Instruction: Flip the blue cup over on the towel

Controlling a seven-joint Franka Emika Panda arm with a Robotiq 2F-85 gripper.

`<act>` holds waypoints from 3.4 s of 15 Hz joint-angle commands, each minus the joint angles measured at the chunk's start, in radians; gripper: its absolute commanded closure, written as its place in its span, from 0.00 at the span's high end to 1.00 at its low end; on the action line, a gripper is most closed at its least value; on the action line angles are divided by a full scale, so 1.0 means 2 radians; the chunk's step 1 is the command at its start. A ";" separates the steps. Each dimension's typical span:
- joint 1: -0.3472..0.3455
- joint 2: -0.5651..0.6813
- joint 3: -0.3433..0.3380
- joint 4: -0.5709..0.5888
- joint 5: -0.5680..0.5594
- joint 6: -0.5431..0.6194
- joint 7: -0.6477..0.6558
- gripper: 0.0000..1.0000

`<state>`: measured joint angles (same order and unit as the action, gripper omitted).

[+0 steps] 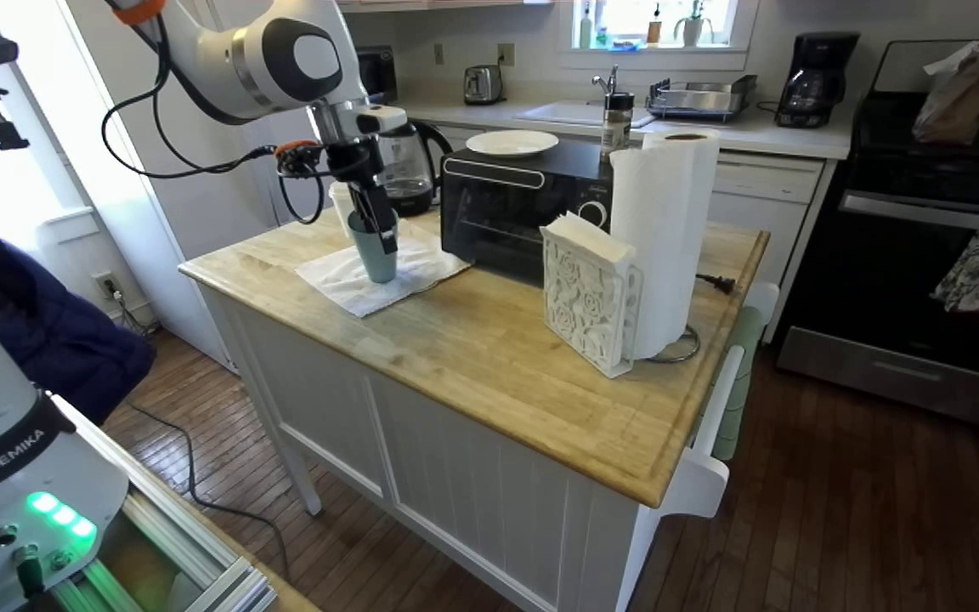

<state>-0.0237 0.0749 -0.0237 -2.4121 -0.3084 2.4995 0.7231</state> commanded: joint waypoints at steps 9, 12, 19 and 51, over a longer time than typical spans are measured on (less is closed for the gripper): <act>0.014 0.012 -0.005 0.023 -0.040 -0.113 0.039 1.00; 0.014 0.014 -0.006 0.025 -0.052 -0.131 0.042 1.00; 0.015 0.027 -0.007 0.035 -0.091 -0.182 0.046 1.00; 0.012 0.050 -0.036 0.049 -0.101 -0.228 0.046 1.00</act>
<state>-0.0099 0.1670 -0.0876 -2.3230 -0.4786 2.0775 0.7917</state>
